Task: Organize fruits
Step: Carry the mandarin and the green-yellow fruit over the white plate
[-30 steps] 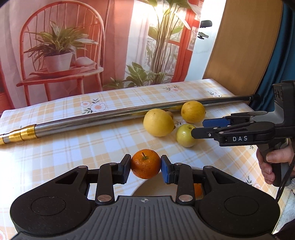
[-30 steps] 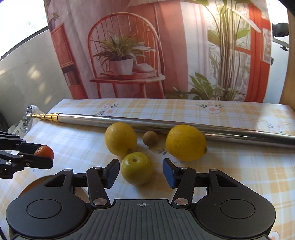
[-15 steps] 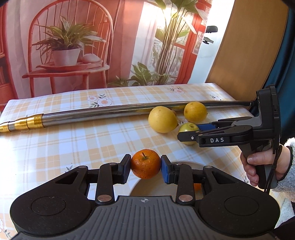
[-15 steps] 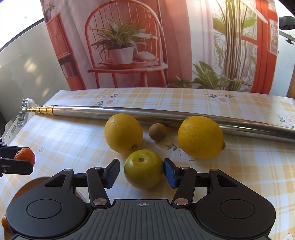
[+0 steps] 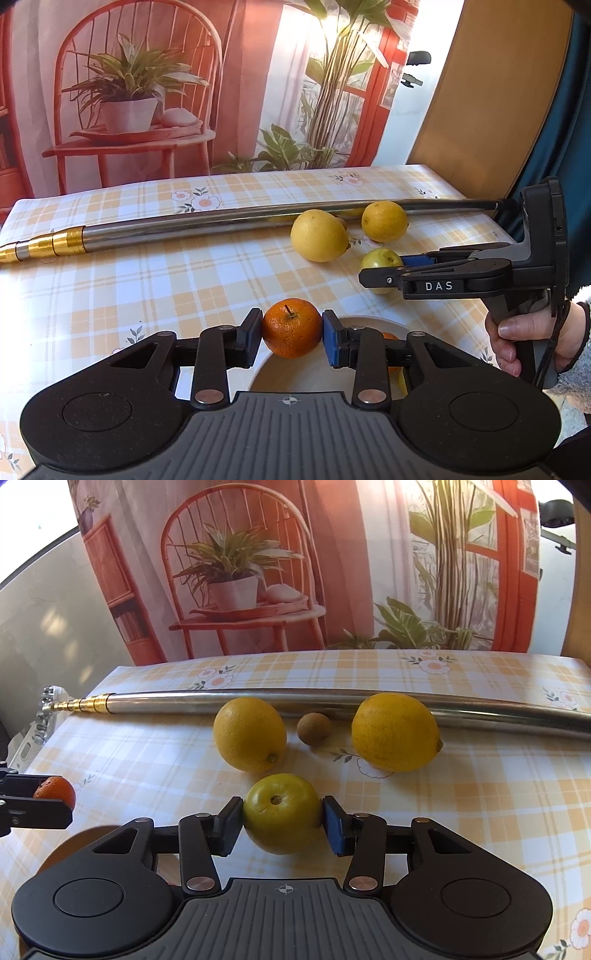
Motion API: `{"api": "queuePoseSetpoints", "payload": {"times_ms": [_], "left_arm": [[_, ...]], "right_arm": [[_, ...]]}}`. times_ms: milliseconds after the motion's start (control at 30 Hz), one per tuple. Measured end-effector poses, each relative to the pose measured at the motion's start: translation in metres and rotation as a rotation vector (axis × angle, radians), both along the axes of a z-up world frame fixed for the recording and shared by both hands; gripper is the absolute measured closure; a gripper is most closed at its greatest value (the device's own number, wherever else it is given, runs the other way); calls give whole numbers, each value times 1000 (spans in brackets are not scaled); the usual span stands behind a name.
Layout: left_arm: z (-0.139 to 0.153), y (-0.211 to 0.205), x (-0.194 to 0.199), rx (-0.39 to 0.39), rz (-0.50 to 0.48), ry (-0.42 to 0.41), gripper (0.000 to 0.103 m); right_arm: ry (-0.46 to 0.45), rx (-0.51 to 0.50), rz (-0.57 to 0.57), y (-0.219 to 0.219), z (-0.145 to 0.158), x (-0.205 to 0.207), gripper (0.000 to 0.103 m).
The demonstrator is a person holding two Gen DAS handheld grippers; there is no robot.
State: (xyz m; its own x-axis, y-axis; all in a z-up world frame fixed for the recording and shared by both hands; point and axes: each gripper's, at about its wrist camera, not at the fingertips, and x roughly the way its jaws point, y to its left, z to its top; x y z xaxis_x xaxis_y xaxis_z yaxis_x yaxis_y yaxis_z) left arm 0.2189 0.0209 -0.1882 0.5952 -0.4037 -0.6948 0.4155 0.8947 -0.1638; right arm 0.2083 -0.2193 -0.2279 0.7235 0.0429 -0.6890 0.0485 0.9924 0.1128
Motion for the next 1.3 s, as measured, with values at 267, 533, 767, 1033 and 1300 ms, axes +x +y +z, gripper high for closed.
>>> {"api": "queuePoseSetpoints", "payload": {"times_ms": [267,533,767,1033,1300], "left_arm": [[2,2,-6,-1,1,-4,67],[8,3,-16,-9,-4,-10,67],[4,-7,-33,-6,-43,12,66],[-6,-17,-57,6,-95,39,66],[-20,-27,-86,34,-154,81,66]], "right_arm": [[-36,14,-5,4,13,-28,60],[-53,20,-1,6,23,-46,60],[-80,23,30,19,33,-56,60],[-104,45,51,28,39,-75,60],[-129,62,60,35,40,-93,60]]}}
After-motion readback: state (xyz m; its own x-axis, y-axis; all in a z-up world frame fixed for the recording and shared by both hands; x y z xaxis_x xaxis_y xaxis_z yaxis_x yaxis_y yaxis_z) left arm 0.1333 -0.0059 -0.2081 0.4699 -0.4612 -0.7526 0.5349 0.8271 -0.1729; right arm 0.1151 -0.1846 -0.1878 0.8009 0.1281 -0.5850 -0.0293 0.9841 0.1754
